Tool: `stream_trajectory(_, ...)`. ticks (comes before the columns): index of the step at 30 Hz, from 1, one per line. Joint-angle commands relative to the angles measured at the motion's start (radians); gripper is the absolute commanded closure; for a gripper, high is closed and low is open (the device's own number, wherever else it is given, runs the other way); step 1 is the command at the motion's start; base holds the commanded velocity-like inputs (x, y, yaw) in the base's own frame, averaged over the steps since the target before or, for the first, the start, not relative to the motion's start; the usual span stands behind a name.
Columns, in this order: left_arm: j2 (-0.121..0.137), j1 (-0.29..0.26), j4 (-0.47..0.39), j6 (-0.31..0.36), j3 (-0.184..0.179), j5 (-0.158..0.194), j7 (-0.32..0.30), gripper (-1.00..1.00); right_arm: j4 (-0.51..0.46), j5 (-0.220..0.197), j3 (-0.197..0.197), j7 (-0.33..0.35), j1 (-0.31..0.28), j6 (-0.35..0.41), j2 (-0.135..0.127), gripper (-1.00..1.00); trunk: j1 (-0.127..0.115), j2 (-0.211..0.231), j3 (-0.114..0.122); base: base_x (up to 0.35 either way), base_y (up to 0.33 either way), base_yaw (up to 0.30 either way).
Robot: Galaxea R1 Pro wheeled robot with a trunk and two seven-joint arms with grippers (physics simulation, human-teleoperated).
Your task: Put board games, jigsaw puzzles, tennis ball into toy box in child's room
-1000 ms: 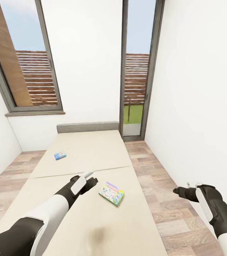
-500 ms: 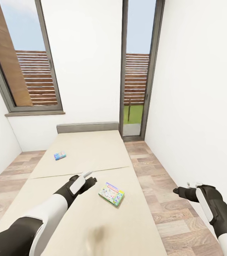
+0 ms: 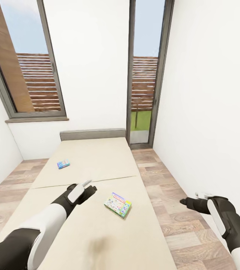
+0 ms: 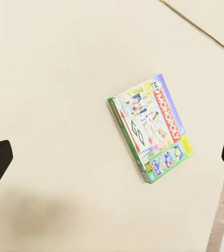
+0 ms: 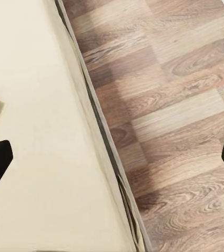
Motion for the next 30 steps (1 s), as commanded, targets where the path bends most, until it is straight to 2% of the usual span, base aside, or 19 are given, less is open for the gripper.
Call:
stream_trajectory(1,0.005,-0.001,-0.002,0.003,0.000,0.010,0.008,-1.00,-0.007,0.007,-0.001,0.020,0.000,0.007,0.000,-1.00,0.000,-0.001,-0.001,0.000,0.000,0.000)
stream_trajectory(7,0.020,-0.003,0.000,0.001,0.009,0.009,0.008,-1.00,-0.040,0.009,0.000,0.043,0.001,0.025,0.001,-1.00,0.000,-0.001,-0.002,0.000,0.000,0.000)
stream_trajectory(12,0.042,-0.003,0.001,-0.003,0.015,0.010,0.007,-1.00,-0.077,0.010,-0.002,0.058,0.004,0.077,0.000,-1.00,0.000,-0.001,-0.005,0.000,0.000,0.000)
stream_trajectory(18,0.052,-0.003,0.004,-0.006,0.016,0.010,0.006,-1.00,-0.095,0.010,-0.004,0.065,0.005,0.124,-0.001,-1.00,0.000,-0.001,-0.011,0.000,0.000,0.000)
stream_trajectory(25,0.056,-0.003,0.007,-0.009,0.013,0.001,0.005,-1.00,-0.103,0.010,-0.005,0.068,0.007,0.144,-0.001,-1.00,0.000,-0.001,-0.022,0.000,0.000,0.000)
stream_trajectory(30,0.081,-0.001,0.010,-0.020,0.009,-0.006,0.001,-1.00,-0.107,0.009,-0.007,0.070,0.008,0.150,-0.001,-1.00,0.000,-0.001,-0.030,0.000,0.000,0.000)
